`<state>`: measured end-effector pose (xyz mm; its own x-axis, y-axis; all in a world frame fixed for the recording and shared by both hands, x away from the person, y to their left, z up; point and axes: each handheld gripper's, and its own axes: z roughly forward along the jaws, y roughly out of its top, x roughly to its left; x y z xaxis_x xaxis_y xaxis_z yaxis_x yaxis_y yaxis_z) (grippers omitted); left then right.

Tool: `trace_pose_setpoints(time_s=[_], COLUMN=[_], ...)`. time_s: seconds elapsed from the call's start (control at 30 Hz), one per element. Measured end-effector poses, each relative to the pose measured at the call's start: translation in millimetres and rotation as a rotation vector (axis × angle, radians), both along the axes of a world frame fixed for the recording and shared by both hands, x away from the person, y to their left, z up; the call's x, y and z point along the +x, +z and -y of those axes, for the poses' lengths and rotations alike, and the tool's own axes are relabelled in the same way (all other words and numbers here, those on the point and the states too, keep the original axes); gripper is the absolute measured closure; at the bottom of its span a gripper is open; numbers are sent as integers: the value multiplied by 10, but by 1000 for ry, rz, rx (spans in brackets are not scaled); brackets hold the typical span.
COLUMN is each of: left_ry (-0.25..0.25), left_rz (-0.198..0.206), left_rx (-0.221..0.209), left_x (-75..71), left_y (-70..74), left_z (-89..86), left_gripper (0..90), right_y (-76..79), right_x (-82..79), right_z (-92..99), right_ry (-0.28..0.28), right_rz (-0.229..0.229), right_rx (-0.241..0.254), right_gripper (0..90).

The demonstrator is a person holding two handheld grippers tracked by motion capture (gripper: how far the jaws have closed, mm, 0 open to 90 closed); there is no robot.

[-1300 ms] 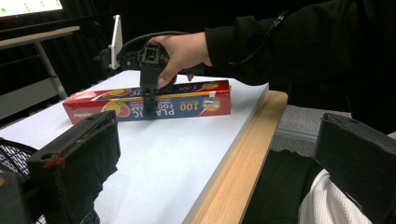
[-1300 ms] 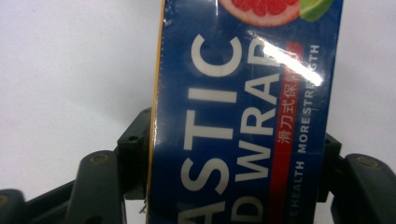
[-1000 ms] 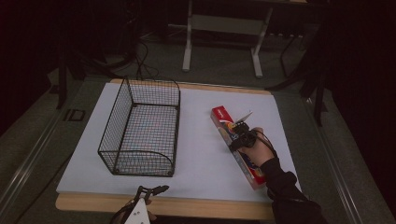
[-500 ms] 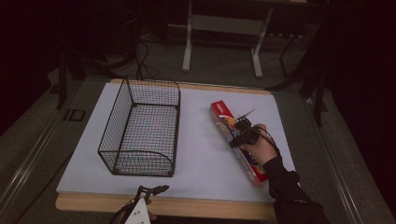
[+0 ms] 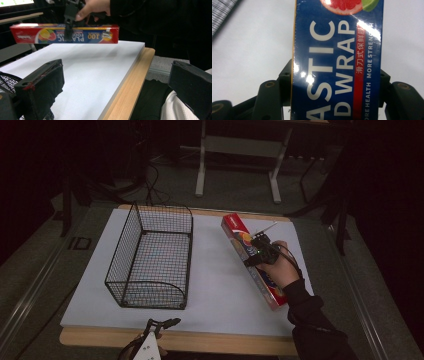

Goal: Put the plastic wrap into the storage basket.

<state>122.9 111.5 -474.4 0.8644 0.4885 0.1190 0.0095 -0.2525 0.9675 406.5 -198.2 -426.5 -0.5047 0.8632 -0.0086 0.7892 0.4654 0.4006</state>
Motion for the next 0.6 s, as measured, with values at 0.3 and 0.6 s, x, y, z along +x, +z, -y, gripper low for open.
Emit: trace_pose_setpoints(time_s=[0.3,0.6], left_ry=[3,4], left_rz=[3,5], left_rx=[-4,-8], left_x=[-2,0], left_y=[5,4], left_z=[-9,-14], left_gripper=[9,9], right_y=[236,399], right_x=[25,61], right_z=[-214,-473], right_ry=[22,43], right_rz=[42,75], right_rx=[25,56], right_gripper=[400,401])
